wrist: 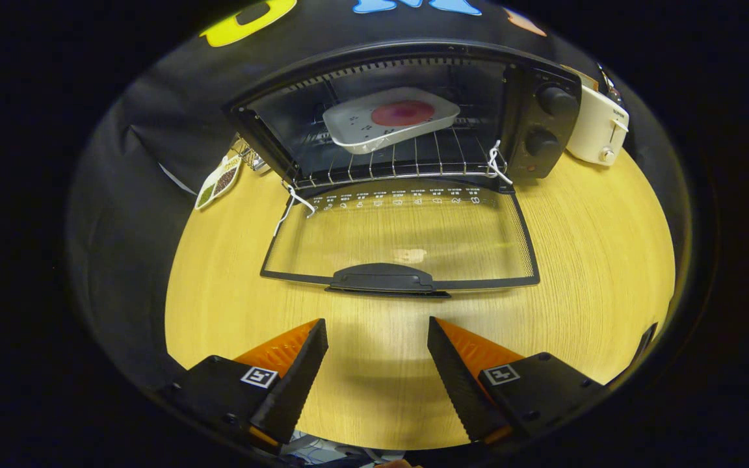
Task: Open the toaster oven, put the food inside, and close the toaster oven door.
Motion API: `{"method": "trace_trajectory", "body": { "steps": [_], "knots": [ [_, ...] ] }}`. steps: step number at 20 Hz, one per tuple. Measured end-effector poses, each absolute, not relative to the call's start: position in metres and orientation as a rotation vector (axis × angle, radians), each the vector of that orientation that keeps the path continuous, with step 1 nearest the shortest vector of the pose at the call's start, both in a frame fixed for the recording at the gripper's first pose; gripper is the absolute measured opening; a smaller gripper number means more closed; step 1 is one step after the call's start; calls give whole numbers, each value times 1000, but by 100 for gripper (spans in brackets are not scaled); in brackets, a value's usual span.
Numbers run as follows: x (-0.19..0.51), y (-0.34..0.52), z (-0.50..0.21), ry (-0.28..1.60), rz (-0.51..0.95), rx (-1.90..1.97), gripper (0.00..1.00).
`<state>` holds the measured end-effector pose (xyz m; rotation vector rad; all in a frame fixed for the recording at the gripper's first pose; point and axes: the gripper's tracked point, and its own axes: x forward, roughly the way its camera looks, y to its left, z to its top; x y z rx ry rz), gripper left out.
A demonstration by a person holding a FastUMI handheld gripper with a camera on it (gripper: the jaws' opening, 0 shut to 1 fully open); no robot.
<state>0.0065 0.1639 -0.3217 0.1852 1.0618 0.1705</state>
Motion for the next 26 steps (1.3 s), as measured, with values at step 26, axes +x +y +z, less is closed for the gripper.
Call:
{"method": "trace_trajectory", "body": {
  "steps": [26],
  "knots": [
    [20, 155, -304, 967, 81, 33, 99]
  ]
}}
